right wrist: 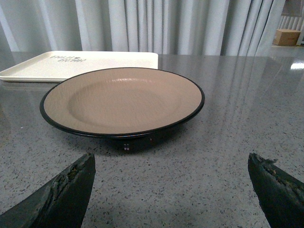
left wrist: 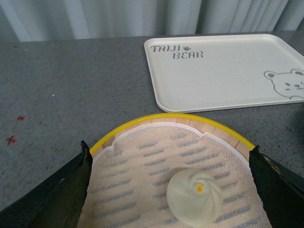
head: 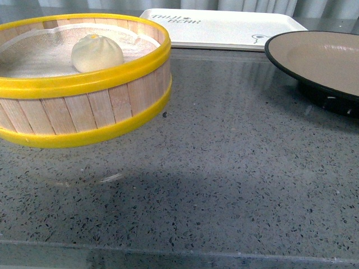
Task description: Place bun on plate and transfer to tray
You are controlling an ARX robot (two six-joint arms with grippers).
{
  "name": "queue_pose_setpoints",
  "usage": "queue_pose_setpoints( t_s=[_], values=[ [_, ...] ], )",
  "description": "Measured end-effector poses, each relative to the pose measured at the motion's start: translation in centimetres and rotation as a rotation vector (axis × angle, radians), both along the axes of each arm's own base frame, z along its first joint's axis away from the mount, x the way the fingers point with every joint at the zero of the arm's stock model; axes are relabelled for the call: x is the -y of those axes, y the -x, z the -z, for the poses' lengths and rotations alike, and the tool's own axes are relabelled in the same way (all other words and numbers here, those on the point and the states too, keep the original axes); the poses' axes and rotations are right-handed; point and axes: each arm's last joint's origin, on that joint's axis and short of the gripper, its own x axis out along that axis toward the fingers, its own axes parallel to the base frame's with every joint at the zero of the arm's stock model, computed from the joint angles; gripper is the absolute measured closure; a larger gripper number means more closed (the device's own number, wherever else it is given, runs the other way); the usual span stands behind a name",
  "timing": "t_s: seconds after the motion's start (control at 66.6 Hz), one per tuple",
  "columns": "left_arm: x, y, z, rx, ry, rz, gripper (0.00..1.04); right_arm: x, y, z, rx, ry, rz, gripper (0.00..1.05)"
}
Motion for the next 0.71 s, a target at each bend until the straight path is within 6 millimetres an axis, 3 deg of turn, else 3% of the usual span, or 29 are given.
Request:
queue_pose_setpoints(
  t_s=[0.165, 0.706],
  values=[
    [1.2, -2.7, 1.3, -0.133, -0.077, 0.061, 0.07, 0.0, 0.0, 0.0, 0.000, 0.000, 0.000, 0.09],
    [2.2, -3.3, 3.9, -0.276, -0.143, 0.132, 0.07, 0.0, 0.0, 0.0, 0.000, 0.000, 0.000, 0.09]
  ],
)
